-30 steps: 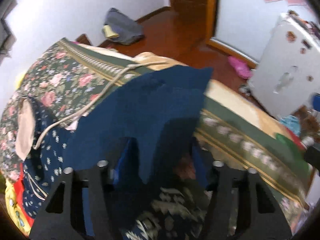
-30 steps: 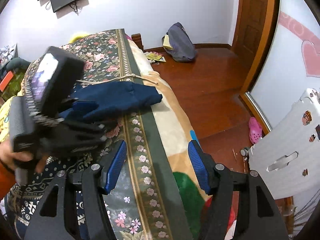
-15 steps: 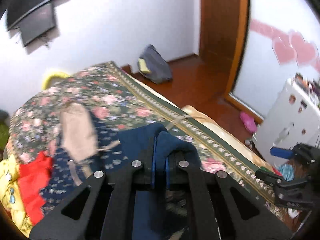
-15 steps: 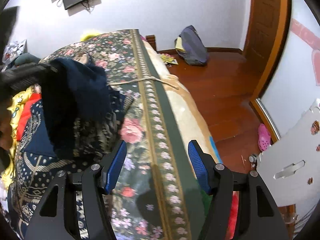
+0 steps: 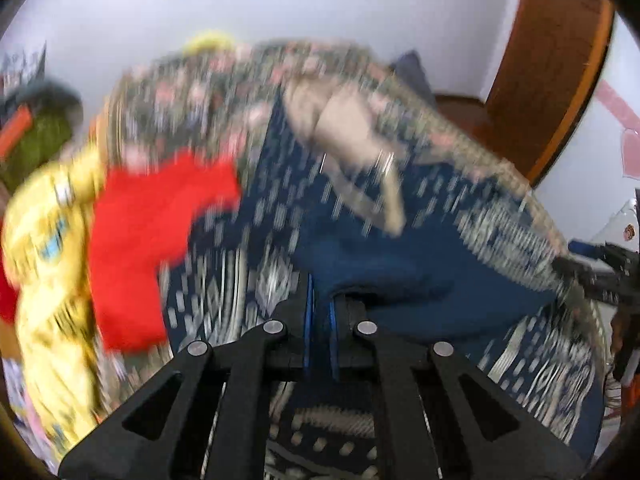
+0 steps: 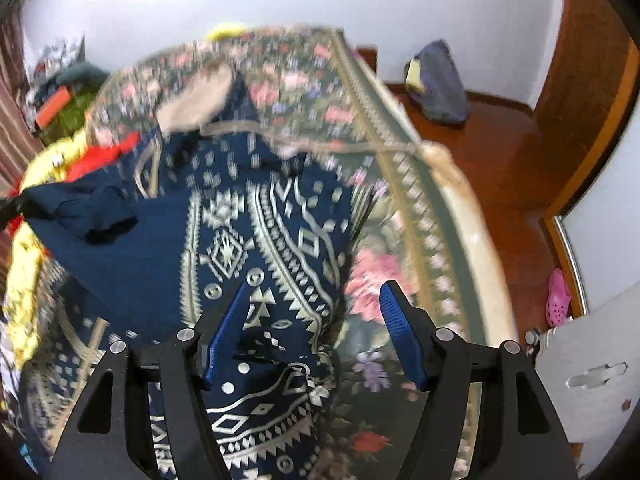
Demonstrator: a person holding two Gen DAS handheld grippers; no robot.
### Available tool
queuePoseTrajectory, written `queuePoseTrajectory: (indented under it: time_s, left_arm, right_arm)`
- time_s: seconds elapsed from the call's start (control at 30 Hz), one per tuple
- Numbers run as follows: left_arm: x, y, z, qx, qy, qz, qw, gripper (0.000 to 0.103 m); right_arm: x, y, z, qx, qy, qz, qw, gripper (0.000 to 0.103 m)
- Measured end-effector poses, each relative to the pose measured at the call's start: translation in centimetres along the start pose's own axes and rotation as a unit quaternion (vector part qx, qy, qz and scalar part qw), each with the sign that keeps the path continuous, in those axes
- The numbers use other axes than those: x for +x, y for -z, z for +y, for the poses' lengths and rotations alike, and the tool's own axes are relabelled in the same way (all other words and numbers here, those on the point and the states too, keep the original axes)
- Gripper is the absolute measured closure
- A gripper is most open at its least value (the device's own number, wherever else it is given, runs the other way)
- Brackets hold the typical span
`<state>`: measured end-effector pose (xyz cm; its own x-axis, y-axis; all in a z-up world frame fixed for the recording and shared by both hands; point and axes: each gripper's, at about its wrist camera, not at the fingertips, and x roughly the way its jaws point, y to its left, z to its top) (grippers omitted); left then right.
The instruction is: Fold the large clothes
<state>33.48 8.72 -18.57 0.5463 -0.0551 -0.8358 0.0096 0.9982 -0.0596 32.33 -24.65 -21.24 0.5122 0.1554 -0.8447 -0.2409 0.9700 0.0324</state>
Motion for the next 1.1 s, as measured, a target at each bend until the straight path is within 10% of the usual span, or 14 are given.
queuePoseTrajectory:
  time_s: [0.2, 0.43, 0.77, 0.9, 1.1]
  left_arm:
    - [3.4, 4.8, 1.5, 0.004, -0.007, 0.065, 0.9978, 0.074]
    - [2.2, 3.9, -1.6, 0.079, -0.069, 0.026, 0.9941, 0.043]
    - [5.5, 2.3, -6.4, 0.182, -0.112, 0.006, 0.9769, 0.044]
    - [4.6, 1.1, -5.7, 0.143, -0.081, -0.009, 0.9864, 0.070]
    - [1.1, -0.8, -0.1, 0.015, -0.041, -0.043, 0.9981, 0.072]
  right_arm:
    - [1.8, 1.5, 0.0, -0.001, 0.004, 0.018, 1.000, 0.035]
    - [1.8, 1.5, 0.0, 0.002, 0.010, 0.020, 1.000, 0.033]
    - [2.0, 1.5, -0.1, 0.007, 0.007, 0.015, 1.000, 0.032]
    - [1.9, 1.7, -0.2, 0.009, 0.004, 0.014, 1.000, 0.031]
    - [1.9, 1.8, -0.2, 0.005, 0.005, 0.009, 1.000, 0.031]
